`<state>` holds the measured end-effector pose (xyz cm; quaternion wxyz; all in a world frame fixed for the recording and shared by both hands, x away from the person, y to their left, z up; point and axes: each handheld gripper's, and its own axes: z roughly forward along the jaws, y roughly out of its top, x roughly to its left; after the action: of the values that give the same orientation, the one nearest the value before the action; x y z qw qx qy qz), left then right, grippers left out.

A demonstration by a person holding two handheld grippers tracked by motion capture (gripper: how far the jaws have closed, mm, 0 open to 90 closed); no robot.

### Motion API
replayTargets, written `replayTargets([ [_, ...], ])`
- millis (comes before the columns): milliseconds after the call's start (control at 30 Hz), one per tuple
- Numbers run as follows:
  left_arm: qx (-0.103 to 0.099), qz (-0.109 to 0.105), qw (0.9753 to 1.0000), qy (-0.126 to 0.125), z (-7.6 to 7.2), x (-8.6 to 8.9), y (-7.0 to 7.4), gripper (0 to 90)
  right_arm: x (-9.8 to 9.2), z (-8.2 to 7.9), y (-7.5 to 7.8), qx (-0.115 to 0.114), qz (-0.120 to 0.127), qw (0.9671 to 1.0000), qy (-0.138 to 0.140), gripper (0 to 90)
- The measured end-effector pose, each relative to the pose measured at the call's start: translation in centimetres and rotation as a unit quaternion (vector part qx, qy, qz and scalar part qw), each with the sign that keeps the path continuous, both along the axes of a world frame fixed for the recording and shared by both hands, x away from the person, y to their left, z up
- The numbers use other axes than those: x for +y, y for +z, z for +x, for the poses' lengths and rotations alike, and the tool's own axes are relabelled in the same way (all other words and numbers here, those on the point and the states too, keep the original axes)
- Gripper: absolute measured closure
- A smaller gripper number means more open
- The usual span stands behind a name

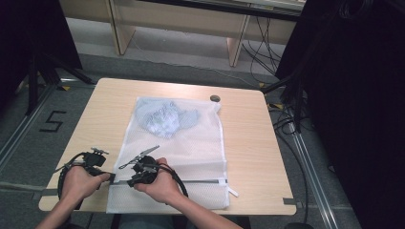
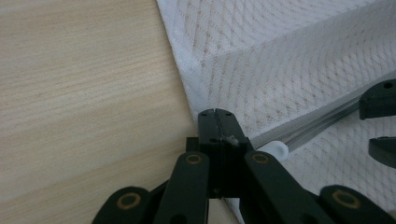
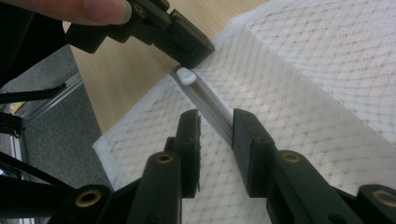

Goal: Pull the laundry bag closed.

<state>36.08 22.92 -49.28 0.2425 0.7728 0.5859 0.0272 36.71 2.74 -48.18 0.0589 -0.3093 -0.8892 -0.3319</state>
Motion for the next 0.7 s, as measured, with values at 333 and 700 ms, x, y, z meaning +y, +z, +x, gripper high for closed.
replayTargets([
  [333, -0.002, -0.001, 1.0, 0.0, -0.1, 0.0, 0.0, 89.7, 1.3, 0.5, -0.3, 0.007, 0.003, 1.0, 0.005, 71.5],
  [700, -0.002, -0.003, 1.0, 0.0, 0.0, 0.1, -0.1, 89.7, 2.7, 0.6, -0.7, 0.021, 0.005, 0.9997, 0.01, 67.5],
])
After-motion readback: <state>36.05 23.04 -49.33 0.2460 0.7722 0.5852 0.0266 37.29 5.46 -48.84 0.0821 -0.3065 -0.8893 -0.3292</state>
